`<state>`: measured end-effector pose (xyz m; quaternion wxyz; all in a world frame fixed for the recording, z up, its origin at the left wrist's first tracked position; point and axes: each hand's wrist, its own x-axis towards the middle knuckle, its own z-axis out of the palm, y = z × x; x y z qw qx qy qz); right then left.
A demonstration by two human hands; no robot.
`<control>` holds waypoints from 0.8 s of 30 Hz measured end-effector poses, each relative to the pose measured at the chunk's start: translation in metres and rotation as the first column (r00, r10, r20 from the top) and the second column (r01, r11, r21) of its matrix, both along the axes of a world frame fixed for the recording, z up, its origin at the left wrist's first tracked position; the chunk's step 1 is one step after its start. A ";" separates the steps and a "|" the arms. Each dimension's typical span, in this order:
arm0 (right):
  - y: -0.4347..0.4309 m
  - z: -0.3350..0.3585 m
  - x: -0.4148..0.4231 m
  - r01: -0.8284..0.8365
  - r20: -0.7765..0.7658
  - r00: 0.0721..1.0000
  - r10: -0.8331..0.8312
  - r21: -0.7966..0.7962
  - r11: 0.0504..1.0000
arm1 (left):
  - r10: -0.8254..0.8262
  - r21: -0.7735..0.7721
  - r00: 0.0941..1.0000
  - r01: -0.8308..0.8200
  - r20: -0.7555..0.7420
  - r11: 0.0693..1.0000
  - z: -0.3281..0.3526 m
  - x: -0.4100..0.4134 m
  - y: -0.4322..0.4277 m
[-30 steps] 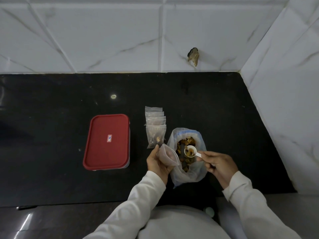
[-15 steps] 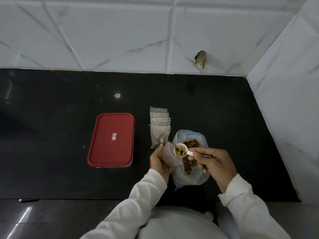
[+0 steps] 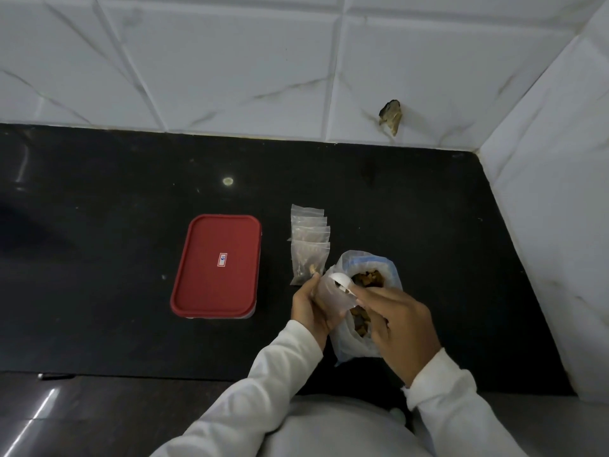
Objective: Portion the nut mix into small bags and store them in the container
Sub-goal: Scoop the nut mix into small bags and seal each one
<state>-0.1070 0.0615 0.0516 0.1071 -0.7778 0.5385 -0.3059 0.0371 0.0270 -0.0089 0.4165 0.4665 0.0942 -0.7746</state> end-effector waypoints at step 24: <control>-0.003 0.000 -0.015 0.204 0.377 0.888 -0.264 0.191 0.960 | 0.049 0.002 0.990 -0.049 -0.133 0.999 0.012 0.006 -0.004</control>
